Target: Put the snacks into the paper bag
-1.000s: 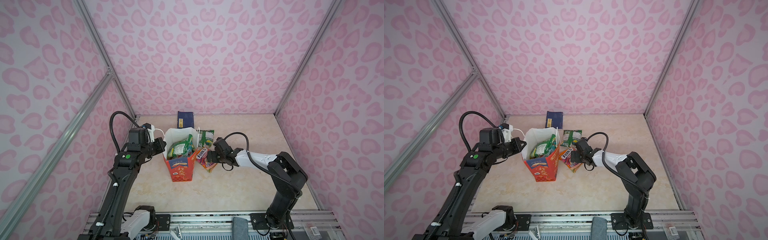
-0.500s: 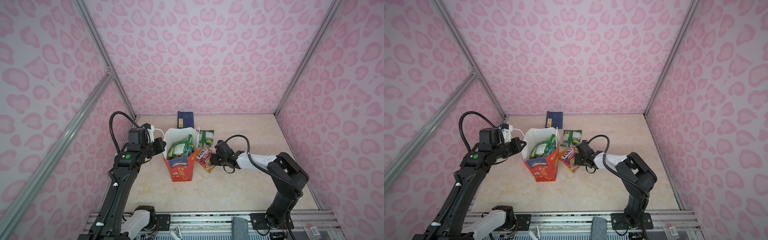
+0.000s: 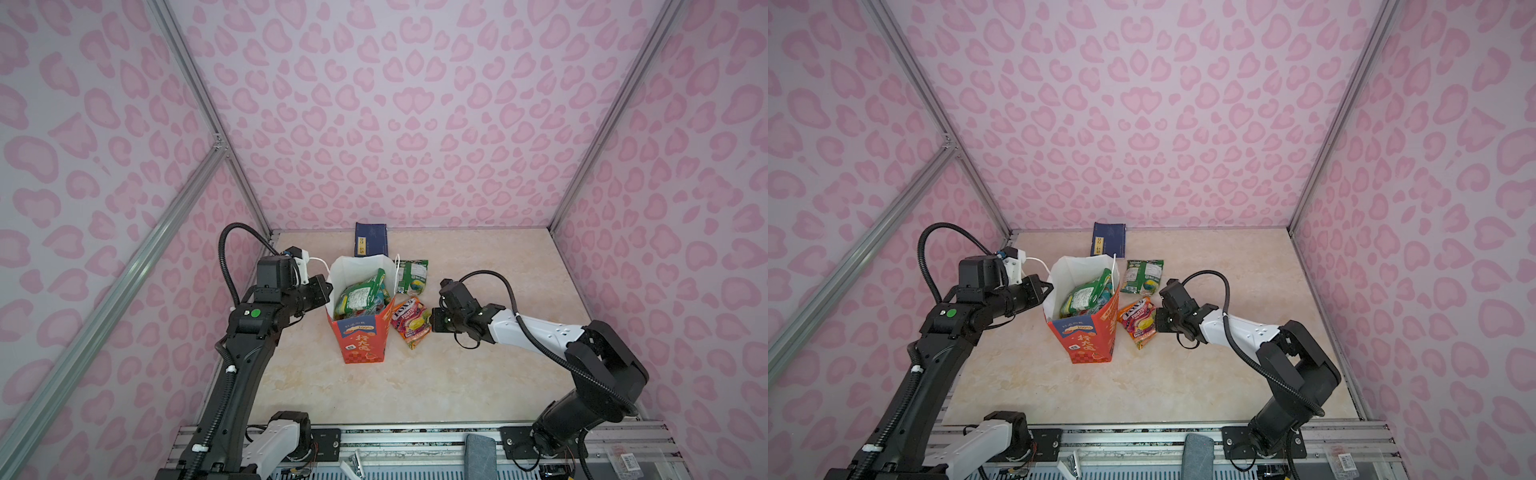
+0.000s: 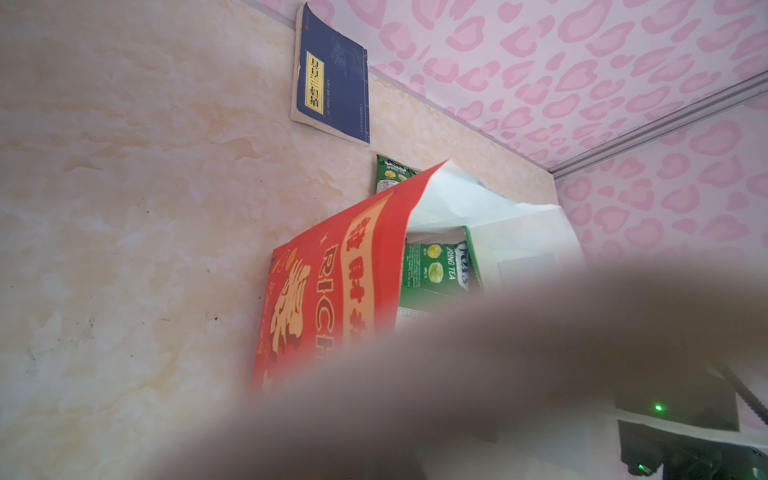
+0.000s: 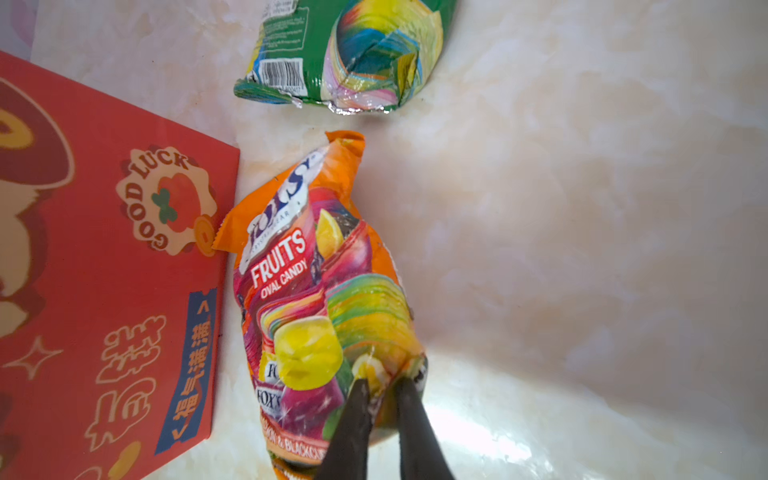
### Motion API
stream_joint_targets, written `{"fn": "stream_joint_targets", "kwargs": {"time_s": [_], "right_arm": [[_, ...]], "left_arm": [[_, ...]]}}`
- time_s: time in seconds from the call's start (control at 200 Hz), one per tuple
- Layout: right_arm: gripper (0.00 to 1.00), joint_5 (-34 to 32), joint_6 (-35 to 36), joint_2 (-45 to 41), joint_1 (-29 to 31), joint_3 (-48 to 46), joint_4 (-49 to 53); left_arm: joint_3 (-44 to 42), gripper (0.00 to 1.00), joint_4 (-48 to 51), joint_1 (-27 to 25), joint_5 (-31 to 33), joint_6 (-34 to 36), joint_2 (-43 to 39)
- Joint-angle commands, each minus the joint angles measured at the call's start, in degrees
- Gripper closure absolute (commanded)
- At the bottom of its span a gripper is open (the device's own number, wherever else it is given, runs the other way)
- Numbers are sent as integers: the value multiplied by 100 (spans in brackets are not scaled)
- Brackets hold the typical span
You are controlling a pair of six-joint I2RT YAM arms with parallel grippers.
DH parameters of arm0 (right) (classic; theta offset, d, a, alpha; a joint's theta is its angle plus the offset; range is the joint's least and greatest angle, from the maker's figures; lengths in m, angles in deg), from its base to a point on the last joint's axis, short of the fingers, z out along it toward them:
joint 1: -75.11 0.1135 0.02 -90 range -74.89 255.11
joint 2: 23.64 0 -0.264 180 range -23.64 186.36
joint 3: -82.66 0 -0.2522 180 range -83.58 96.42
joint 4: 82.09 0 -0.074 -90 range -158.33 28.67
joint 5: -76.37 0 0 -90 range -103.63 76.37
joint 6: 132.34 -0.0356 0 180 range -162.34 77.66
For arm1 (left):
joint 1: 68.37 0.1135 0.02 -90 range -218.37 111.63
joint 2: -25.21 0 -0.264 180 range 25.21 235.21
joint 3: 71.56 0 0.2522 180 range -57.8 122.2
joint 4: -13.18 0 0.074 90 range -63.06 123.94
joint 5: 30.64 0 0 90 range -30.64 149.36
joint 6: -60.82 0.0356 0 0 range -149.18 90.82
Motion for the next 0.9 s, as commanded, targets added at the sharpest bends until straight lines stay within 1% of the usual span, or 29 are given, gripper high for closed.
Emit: {"fn": "stream_joint_targets", "kwargs": {"time_s": [0.0,0.22,0.605,0.72,0.895], "right_arm": [[91,49,-40,-207,-8,-74,-23],[100,-79,-44,-804,-26,-213,180],[100,-284,-24,-1818,-115,-388,634],[100,-358,-21,-2185,-117,-318,846],[100,-669,9,-2884,-105,-39,1423]], "left_arm": [[-7,94,-319,4,-148,29,7],[-13,94,-321,13,-157,33,7],[-16,93,-328,10,-192,38,-2],[-15,93,-328,10,-201,38,-2],[-7,93,-335,12,-218,29,-18]]}}
